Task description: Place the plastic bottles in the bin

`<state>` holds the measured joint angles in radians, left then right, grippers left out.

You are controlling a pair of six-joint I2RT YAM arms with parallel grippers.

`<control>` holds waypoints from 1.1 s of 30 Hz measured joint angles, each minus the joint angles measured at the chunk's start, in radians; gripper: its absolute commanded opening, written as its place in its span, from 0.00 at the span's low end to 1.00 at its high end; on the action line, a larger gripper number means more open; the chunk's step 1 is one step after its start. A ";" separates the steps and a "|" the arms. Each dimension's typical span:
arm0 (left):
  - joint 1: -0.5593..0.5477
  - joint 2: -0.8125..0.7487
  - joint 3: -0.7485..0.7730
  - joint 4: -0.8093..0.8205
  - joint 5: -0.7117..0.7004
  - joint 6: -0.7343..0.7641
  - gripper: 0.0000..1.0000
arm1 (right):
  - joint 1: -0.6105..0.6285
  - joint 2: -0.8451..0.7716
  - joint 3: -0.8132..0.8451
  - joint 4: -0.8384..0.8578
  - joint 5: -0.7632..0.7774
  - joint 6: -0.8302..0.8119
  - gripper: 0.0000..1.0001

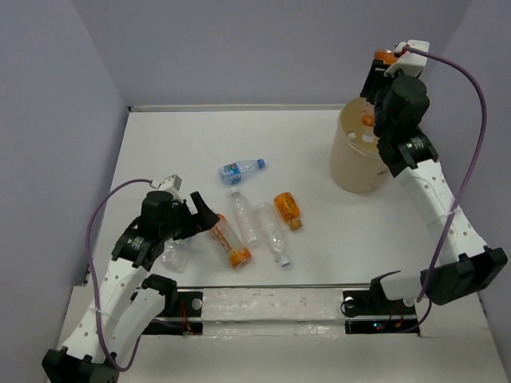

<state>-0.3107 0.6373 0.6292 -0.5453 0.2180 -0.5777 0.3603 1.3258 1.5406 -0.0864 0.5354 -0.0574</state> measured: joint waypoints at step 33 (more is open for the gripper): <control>-0.252 0.462 -0.030 0.148 -0.250 -0.211 0.93 | -0.245 -0.289 -0.534 0.274 -0.408 0.324 0.89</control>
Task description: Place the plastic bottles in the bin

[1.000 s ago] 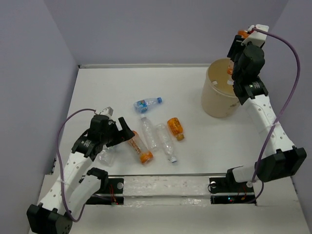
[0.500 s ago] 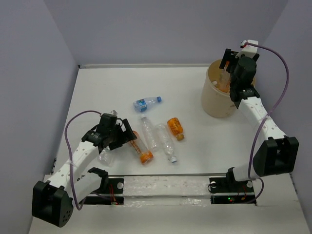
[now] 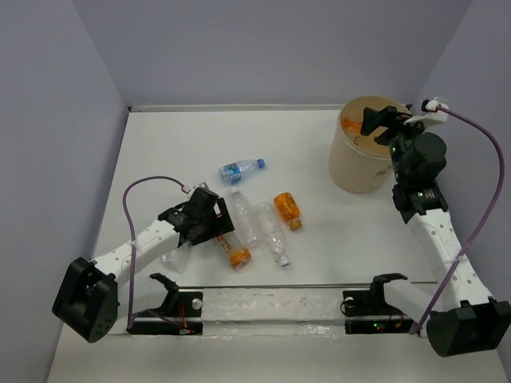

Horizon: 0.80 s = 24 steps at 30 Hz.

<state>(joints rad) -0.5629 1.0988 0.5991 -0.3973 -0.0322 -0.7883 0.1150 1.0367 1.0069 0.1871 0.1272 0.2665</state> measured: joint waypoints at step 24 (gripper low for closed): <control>-0.063 0.033 0.004 0.055 -0.190 -0.067 0.55 | 0.024 -0.303 -0.313 -0.126 -0.398 0.202 0.86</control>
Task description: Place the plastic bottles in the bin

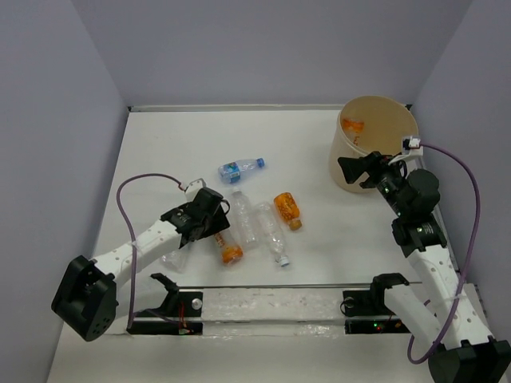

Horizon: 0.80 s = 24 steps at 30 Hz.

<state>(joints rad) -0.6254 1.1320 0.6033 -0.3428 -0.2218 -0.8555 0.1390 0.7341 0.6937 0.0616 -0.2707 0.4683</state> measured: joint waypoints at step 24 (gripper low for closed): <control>-0.178 -0.105 0.638 -0.202 -0.237 0.095 0.53 | 0.000 -0.182 0.392 -0.304 0.052 -0.073 0.88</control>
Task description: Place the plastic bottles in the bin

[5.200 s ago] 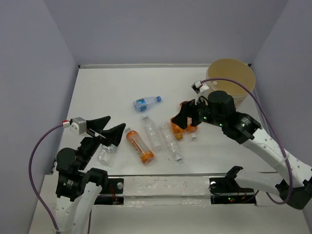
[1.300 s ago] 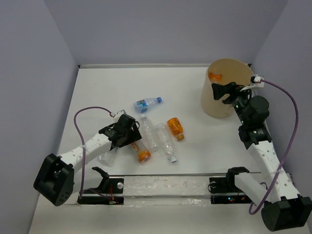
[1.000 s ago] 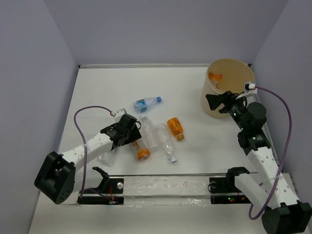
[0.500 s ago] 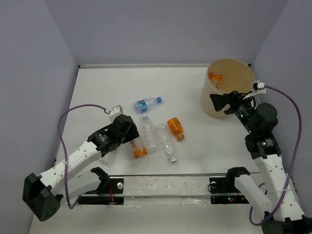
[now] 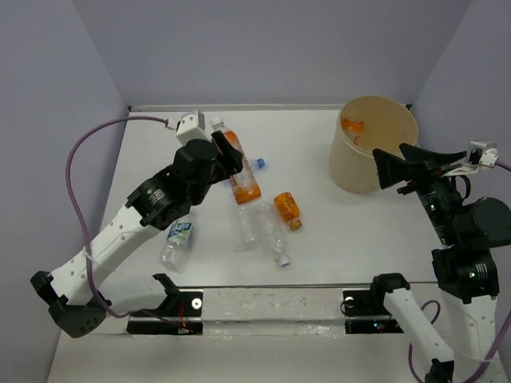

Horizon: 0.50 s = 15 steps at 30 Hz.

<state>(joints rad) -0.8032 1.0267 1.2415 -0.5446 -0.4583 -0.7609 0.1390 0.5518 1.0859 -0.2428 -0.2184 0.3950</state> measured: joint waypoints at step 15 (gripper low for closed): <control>-0.112 0.828 0.838 0.453 -0.073 0.263 0.53 | 0.000 -0.111 0.043 -0.002 0.019 0.104 0.86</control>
<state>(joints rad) -0.9150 1.8545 2.0800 -0.0917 -0.5316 -0.4976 0.1390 0.4404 1.1286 -0.2447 -0.1997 0.4988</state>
